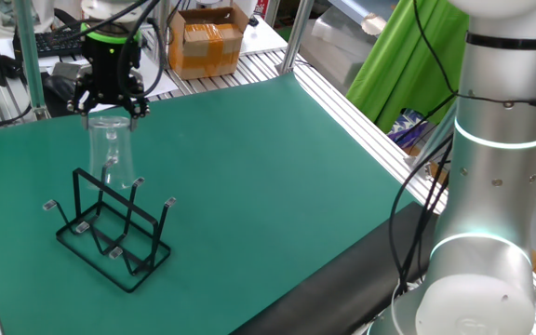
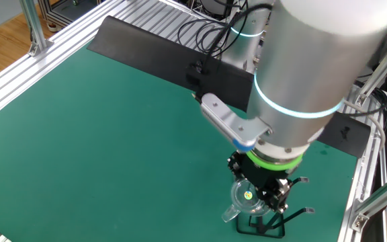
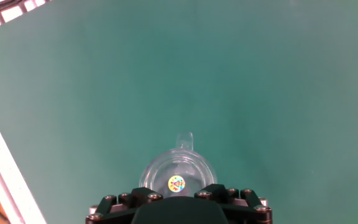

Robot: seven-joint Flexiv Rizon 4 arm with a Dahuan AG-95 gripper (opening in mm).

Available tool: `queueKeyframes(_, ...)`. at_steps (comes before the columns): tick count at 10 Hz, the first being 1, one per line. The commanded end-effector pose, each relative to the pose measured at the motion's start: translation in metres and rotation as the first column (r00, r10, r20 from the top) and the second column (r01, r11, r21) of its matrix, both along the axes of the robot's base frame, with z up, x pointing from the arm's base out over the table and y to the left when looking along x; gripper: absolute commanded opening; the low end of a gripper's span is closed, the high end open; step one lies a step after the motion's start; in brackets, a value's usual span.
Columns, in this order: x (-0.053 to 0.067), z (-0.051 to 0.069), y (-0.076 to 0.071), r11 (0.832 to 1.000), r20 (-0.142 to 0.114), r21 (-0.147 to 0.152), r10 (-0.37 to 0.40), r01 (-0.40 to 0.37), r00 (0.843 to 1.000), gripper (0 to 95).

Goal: Take the cup off the cup rack

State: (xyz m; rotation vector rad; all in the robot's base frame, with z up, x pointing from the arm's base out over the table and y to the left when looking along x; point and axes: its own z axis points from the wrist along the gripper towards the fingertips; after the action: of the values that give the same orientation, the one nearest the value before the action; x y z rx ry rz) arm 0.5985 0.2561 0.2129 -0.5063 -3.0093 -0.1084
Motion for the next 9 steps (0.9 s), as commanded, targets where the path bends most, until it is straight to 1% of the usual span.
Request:
queueKeyframes(1,0.0020,0.0026,-0.0030,1.000,-0.001,0.000,0.009,-0.009,1.000,0.0)
queueKeyframes(3,0.0032,0.0058,-0.0072,1.000,-0.003,0.002,0.020,-0.020,1.000,0.0)
queueKeyframes(4,0.0027,0.0067,-0.0066,1.000,-0.004,-0.001,0.019,-0.019,1.000,0.0)
queueKeyframes(5,0.0022,0.0076,-0.0057,1.000,-0.007,-0.002,0.019,-0.019,1.000,0.0)
queueKeyframes(6,0.0019,0.0089,-0.0038,1.000,-0.018,-0.001,0.017,-0.017,1.000,0.0)
queueKeyframes(8,0.0018,0.0090,-0.0035,1.000,-0.019,0.000,0.019,-0.019,1.000,0.0)
queueKeyframes(9,0.0016,0.0094,-0.0034,1.000,-0.015,-0.001,0.019,-0.019,1.000,0.0)
